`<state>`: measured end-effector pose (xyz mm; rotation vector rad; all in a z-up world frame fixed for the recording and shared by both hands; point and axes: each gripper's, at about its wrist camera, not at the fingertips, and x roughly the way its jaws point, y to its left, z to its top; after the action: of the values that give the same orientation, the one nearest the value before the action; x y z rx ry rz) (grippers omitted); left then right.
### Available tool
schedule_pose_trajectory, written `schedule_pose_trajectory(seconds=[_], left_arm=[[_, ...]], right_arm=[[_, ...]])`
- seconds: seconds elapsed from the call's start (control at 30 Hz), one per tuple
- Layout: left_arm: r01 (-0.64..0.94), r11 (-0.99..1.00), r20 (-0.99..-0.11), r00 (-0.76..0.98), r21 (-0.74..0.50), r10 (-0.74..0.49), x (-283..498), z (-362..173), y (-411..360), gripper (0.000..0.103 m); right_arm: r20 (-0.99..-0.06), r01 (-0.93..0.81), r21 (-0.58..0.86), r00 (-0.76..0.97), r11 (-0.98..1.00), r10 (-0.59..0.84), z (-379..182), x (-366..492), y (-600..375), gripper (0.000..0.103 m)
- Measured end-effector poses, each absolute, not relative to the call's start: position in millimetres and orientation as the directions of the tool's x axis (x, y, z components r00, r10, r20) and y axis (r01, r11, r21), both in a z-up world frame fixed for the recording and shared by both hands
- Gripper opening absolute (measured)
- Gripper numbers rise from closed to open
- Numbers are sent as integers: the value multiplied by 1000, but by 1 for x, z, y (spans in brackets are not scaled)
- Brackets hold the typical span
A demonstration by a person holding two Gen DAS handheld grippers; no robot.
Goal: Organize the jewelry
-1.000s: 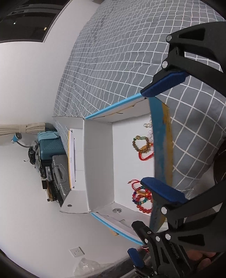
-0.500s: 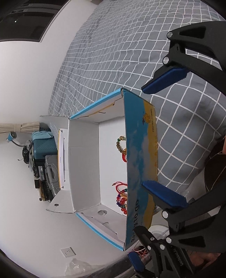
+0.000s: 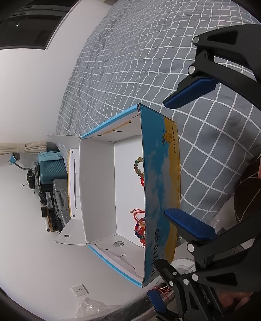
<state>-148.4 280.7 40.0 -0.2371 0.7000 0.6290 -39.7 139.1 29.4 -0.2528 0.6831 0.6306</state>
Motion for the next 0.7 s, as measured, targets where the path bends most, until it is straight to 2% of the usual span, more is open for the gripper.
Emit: schedule_pose_trajectory(seconds=[0.7], left_arm=[[-601, 799, -661, 585, 36, 470, -144, 47, 277, 97]], right_arm=[[-655, -617, -20, 603, 787, 456, 31, -39, 138, 95]])
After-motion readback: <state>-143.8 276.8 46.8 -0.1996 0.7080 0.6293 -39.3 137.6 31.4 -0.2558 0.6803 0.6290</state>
